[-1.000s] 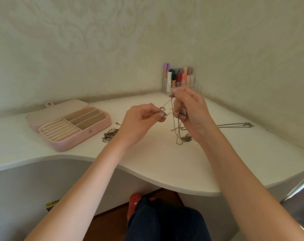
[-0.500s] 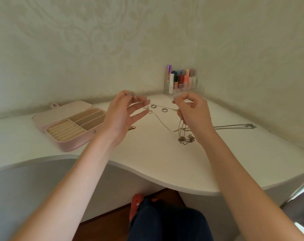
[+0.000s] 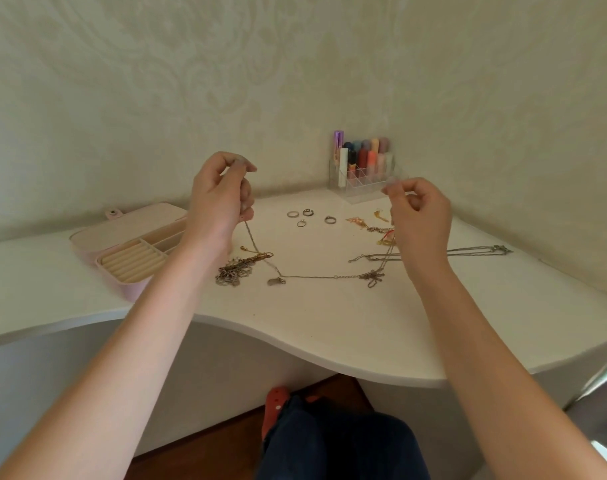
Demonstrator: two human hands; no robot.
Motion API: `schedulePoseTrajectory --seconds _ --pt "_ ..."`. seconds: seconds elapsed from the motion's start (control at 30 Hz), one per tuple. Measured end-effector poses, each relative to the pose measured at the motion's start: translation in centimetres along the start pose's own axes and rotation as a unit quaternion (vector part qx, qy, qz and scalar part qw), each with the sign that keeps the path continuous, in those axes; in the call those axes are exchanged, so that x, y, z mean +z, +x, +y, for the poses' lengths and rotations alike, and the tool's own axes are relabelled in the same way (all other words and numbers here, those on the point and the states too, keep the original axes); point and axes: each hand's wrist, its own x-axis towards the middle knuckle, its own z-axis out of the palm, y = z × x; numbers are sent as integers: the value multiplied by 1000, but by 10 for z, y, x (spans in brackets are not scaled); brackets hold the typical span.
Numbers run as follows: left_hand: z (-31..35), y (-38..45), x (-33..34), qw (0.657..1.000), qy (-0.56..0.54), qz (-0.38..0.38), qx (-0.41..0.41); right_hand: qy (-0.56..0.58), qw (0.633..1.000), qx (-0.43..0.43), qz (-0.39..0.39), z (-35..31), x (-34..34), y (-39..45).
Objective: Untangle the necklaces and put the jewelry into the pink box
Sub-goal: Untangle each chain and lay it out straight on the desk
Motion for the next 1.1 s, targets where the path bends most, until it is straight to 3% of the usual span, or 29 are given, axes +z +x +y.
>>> schedulePoseTrajectory --seconds 0.13,0.2,0.27,0.33,0.4,0.53,0.6,0.73,0.83,0.9,1.0,1.1 --pt "-3 -11 9 986 154 -60 30 80 995 44 -40 -10 0 -3" --pt "-12 -22 17 950 269 -150 44 108 989 63 -79 -15 0 -5" --pt "-25 -32 26 891 378 -245 47 95 987 64 -111 -18 -4 -9" --pt "-36 -39 36 852 419 -310 46 21 989 41 -141 -14 -13 -13" --pt "-46 -43 44 840 426 -330 60 -92 980 25 -174 -4 -26 -16" --pt "-62 -48 56 817 472 -308 122 -321 906 53 -271 14 -43 -27" --pt "-65 -48 57 815 482 -294 129 -403 866 39 -293 14 -43 -32" --pt "-68 -47 54 801 501 -300 132 -415 858 25 -301 17 -44 -33" --pt "-69 -50 51 808 494 -282 152 -325 912 21 -248 20 -47 -32" --pt "-68 -52 48 853 439 -256 123 -241 951 28 -190 21 -51 -29" --pt "-66 -54 46 899 342 -257 91 -187 968 41 -161 24 -54 -24" --pt "-64 -56 56 887 331 -306 97 -32 978 84 -188 15 -49 -26"
